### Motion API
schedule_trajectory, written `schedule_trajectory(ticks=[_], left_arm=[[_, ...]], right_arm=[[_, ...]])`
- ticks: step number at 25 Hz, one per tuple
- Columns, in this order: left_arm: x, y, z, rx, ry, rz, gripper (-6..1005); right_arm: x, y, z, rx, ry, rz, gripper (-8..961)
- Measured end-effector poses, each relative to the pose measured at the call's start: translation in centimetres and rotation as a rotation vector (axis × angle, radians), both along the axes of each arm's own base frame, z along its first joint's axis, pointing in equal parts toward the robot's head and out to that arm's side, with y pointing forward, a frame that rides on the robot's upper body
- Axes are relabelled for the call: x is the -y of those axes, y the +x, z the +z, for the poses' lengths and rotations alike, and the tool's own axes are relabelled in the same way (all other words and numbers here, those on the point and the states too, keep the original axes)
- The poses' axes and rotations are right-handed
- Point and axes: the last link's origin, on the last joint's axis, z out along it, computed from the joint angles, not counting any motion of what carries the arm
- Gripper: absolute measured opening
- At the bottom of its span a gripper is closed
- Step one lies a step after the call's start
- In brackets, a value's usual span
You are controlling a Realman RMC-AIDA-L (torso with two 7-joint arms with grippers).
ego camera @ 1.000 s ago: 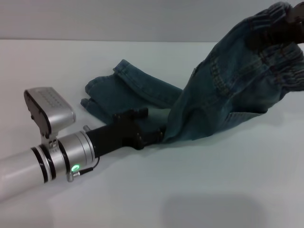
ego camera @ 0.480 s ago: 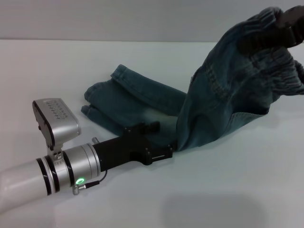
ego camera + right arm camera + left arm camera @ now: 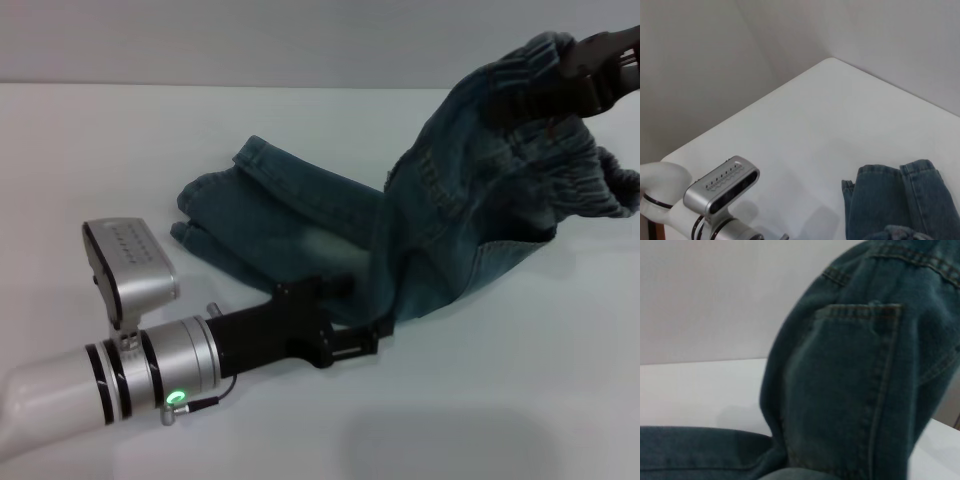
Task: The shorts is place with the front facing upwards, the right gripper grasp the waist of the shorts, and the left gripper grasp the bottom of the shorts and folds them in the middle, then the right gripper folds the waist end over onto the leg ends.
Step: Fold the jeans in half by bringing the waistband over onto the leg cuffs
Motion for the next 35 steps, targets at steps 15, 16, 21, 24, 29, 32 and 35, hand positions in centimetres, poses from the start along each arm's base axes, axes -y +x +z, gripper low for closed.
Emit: schedule_trajectory(ticks=[15, 16, 21, 24, 29, 32, 35], left_arm=[[1.1, 0.7, -1.1, 0.002, -0.051, -0.023, 829], [1.2, 0.7, -1.2, 0.002, -0.054, -0.025, 829], [1.3, 1.0, -1.3, 0.009, -0.066, -0.032, 829], [1.4, 1.2, -1.5, 0.011, -0.074, -0.041, 829], [1.8, 1.6, -1.8, 0.022, -0.091, -0.052, 829], [2.0, 1.8, -2.0, 0.029, -0.100, -0.052, 829], [2.1, 2.0, -2.3, 0.030, -0.100, -0.041, 829]], right_arm=[[-1.1, -0.3, -0.9, 0.010, 0.019, 0.020, 78], [-1.2, -0.4, -1.0, 0.008, 0.019, 0.020, 78], [-1.5, -0.3, -1.4, 0.007, 0.015, 0.020, 78], [-1.8, -0.4, -1.6, 0.012, 0.017, 0.018, 78], [-2.2, -0.6, -1.6, 0.011, 0.020, 0.017, 78], [-2.3, -0.7, -1.8, 0.015, 0.018, 0.019, 78], [-2.4, -0.8, -1.9, 0.019, 0.017, 0.024, 78]])
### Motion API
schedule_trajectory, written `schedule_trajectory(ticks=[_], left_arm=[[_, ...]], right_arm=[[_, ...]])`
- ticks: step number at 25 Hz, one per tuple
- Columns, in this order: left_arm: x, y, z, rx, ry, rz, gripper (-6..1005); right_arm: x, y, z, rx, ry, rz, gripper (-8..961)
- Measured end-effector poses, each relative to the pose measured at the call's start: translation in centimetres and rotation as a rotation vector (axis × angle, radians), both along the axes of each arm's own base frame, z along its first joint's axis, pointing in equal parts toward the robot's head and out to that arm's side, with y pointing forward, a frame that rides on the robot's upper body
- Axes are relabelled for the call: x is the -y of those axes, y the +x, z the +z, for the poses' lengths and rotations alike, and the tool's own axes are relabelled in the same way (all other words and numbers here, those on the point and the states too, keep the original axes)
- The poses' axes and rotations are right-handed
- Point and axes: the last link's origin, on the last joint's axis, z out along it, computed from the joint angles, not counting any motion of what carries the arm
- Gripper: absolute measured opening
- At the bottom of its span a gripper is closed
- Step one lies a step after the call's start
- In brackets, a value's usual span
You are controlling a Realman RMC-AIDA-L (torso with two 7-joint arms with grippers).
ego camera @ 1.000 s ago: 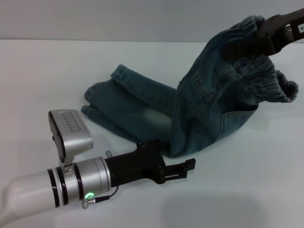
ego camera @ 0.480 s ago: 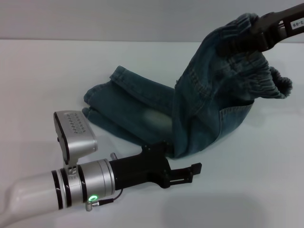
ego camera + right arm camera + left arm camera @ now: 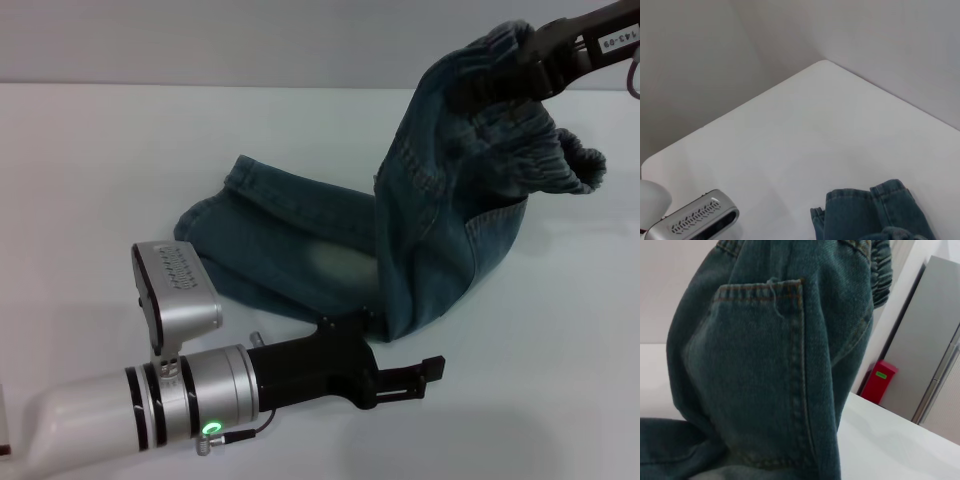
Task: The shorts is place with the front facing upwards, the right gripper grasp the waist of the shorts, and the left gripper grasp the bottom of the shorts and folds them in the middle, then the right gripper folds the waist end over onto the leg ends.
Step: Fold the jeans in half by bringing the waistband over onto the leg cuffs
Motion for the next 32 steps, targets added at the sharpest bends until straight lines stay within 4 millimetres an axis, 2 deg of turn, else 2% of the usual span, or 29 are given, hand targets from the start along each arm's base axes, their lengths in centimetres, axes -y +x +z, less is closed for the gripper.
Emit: schedule_trajectory(ticks=[6, 11, 19, 32], left_arm=[[-0.3, 0.0, 0.1, 0.017, 0.034, 0.030, 829], [-1.6, -1.1, 1.5, 0.025, 0.111, 0.081, 829], [-2.8, -3.4, 3.5, 0.016, 0.227, 0.154, 829], [-3.4, -4.8, 5.7, 0.035, 0.301, 0.184, 829]], right_arm=[[-0.1, 0.6, -0.3, 0.002, 0.009, 0.021, 79], [-0.2, 1.7, -1.0, -0.001, 0.006, 0.015, 84], [-0.1, 2.0, -1.9, 0.008, -0.007, 0.018, 102], [-0.4, 2.3, -3.7, 0.028, -0.013, 0.001, 131]])
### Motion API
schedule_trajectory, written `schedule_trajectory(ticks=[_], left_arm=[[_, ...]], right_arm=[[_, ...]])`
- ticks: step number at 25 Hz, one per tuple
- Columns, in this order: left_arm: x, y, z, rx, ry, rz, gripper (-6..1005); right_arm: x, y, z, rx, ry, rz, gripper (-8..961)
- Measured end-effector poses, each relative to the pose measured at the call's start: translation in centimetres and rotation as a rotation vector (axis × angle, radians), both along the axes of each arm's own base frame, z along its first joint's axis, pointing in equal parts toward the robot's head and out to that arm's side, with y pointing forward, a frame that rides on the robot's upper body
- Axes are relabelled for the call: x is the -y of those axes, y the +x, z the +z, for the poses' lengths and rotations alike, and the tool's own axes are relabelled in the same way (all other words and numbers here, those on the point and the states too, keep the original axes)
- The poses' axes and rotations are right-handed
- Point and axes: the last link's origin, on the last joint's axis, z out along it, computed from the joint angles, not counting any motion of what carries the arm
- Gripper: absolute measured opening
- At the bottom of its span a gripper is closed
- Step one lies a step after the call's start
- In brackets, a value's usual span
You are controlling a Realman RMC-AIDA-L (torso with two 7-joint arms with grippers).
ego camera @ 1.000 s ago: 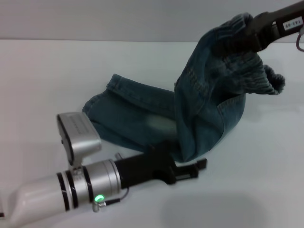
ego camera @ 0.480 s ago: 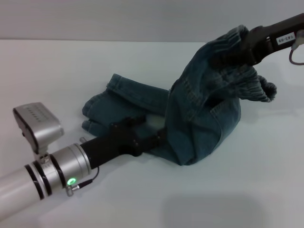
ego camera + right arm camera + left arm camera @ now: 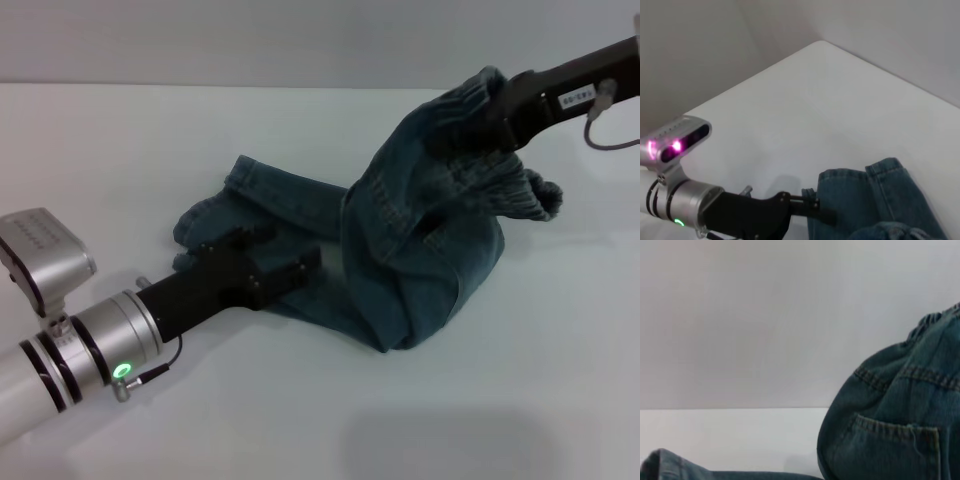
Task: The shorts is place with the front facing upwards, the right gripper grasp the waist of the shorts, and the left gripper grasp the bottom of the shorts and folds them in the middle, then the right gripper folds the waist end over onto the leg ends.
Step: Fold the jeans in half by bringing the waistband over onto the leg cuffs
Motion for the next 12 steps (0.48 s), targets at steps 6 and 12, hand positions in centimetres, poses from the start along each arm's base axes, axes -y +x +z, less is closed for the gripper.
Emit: schedule_trajectory(ticks=[6, 12], left_arm=[[-0.3, -0.2, 0.4, -0.008, 0.006, -0.001, 829], [-0.5, -1.0, 1.0, -0.031, 0.033, 0.016, 829]], right_arm=[[-0.3, -0.2, -1.2, 0.016, 0.010, 0.005, 144], [-0.2, -0.5, -2.2, 0.024, 0.002, 0.023, 158]])
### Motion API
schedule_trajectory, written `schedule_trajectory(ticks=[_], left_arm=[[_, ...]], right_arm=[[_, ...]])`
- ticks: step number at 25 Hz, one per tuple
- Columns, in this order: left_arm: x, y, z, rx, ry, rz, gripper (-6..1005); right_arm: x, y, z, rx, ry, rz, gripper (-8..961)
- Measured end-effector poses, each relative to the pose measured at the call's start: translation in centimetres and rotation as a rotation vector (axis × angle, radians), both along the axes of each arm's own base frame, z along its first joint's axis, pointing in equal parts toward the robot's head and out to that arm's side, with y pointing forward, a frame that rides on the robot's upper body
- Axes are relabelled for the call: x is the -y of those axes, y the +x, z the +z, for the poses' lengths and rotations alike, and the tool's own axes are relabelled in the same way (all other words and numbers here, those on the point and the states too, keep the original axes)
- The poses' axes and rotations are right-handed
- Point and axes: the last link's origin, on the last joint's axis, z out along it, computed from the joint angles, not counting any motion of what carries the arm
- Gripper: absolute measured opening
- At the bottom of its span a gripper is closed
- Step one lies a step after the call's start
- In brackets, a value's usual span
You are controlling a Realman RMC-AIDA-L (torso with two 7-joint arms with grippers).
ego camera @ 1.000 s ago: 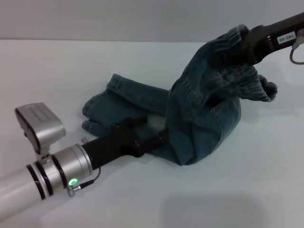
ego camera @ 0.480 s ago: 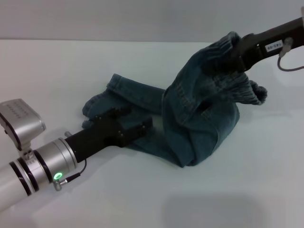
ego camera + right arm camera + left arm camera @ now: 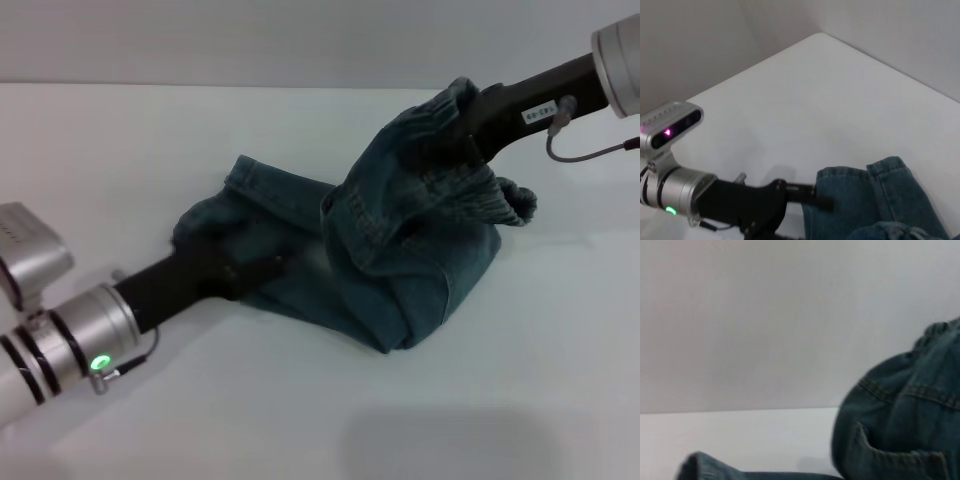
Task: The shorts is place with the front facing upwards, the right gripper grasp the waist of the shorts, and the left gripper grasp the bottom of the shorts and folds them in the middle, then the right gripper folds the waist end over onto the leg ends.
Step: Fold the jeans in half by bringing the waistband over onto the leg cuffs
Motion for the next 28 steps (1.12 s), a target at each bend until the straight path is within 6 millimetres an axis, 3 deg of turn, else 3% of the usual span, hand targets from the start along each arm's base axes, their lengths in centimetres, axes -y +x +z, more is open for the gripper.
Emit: schedule_trajectory(ticks=[9, 18, 28], left_arm=[[-0.7, -2.7, 3.2, -0.012, 0.151, 0.091, 829], [-0.8, -5.4, 8.1, 0.038, 0.377, 0.195, 829], [-0.7, -5.5, 8.1, 0.035, 0.412, 0.199, 829]], right_arm=[[-0.1, -0.3, -0.8, 0.003, 0.002, 0.009, 178], [0.0, -0.6, -2.8, 0.028, -0.007, 0.026, 198], [-0.2, -2.5, -7.2, 0.121, -0.038, 0.105, 221]])
